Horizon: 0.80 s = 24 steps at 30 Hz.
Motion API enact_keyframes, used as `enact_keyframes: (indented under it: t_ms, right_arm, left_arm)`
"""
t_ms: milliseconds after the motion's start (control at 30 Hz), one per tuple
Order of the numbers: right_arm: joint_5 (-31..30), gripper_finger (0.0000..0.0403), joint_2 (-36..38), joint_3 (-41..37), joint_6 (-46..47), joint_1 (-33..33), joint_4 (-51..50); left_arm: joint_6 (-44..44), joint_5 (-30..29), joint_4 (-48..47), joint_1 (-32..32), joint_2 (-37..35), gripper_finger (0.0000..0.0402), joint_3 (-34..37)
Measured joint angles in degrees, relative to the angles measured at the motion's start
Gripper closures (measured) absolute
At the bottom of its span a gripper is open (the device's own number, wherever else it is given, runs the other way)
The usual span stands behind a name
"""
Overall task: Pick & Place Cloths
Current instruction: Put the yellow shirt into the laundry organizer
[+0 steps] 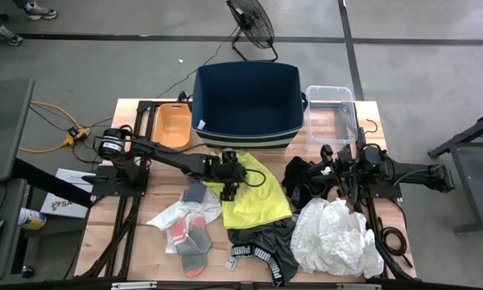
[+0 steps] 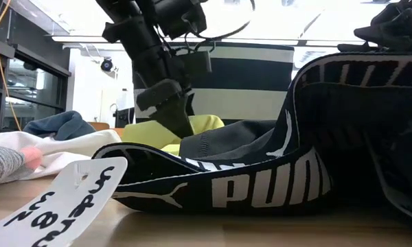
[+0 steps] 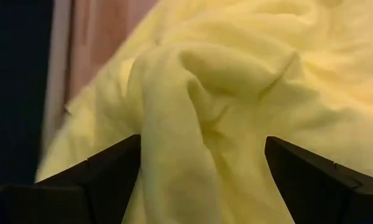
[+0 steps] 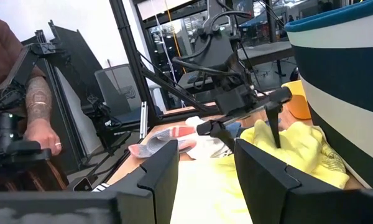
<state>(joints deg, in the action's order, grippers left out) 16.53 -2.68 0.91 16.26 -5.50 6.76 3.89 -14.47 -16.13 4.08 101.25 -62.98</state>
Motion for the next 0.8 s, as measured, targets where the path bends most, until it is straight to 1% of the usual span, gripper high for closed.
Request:
enact_keyframes:
  t_ms: [167,300,567,800]
  right_arm:
    - [0.0,0.0254,0.0,0.0,0.0,0.0,0.0]
    - [0.1,0.0254,0.0,0.0,0.0,0.0,0.0]
    - [0.0,0.0254,0.0,0.0,0.0,0.0,0.0]
    - [0.0,0.0254,0.0,0.0,0.0,0.0,-0.1]
  left_arm:
    - [-8.1,9.5,0.0,-1.7,0.0,0.0064,0.0]
    - [-12.3,12.6,0.0,-2.2,0.0,0.0064,0.0]
    - [-18.5,11.9,1.1,-1.6,4.0,0.0064,-0.1]
    - [-19.1,4.2,2.4,-0.1,6.4,0.0064,-0.2]
